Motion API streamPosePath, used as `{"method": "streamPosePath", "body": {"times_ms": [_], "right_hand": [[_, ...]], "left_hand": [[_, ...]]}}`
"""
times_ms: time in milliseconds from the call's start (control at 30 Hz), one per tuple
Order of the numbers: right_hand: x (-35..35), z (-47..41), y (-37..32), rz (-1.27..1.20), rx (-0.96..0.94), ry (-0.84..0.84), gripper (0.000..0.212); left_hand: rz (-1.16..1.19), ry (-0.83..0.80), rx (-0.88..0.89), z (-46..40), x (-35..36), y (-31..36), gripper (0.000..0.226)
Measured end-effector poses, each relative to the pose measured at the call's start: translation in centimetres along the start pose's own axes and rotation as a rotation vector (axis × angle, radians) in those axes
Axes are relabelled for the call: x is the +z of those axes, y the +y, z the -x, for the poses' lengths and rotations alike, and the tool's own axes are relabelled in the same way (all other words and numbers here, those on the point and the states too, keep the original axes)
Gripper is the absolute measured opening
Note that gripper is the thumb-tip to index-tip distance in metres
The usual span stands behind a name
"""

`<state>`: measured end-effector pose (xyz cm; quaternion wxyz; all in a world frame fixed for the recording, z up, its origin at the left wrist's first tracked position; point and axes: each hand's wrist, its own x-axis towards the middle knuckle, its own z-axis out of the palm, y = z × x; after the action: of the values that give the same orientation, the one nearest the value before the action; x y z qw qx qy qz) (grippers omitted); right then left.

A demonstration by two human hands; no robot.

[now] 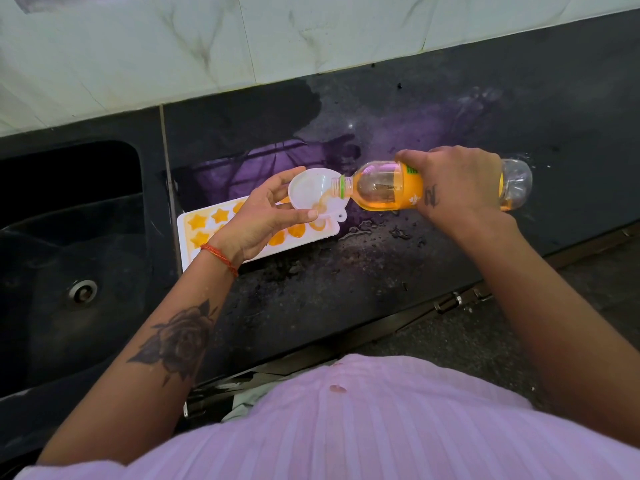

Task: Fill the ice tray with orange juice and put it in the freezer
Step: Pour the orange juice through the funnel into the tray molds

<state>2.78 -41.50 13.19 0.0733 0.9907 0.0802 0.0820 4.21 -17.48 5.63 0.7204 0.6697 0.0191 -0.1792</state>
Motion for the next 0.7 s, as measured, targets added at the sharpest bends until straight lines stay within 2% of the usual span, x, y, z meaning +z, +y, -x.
{"method": "streamPosePath", "body": {"times_ms": [400,533,700], "right_hand": [[0.3,-0.4,0.1,-0.079,0.051,-0.054,0.049],[0.3,-0.5,-0.1,-0.167,0.068,-0.116,0.060],[0.2,-1.1,-0.3,-0.258,0.055,-0.180,0.073]], "left_hand": [[0.031,0.004,0.004,0.0,-0.3,0.1,0.070],[0.041,0.014,0.006,0.0,-0.5,0.1,0.068],[0.024,0.028,0.004,-0.1,-0.9,0.2,0.077]]}}
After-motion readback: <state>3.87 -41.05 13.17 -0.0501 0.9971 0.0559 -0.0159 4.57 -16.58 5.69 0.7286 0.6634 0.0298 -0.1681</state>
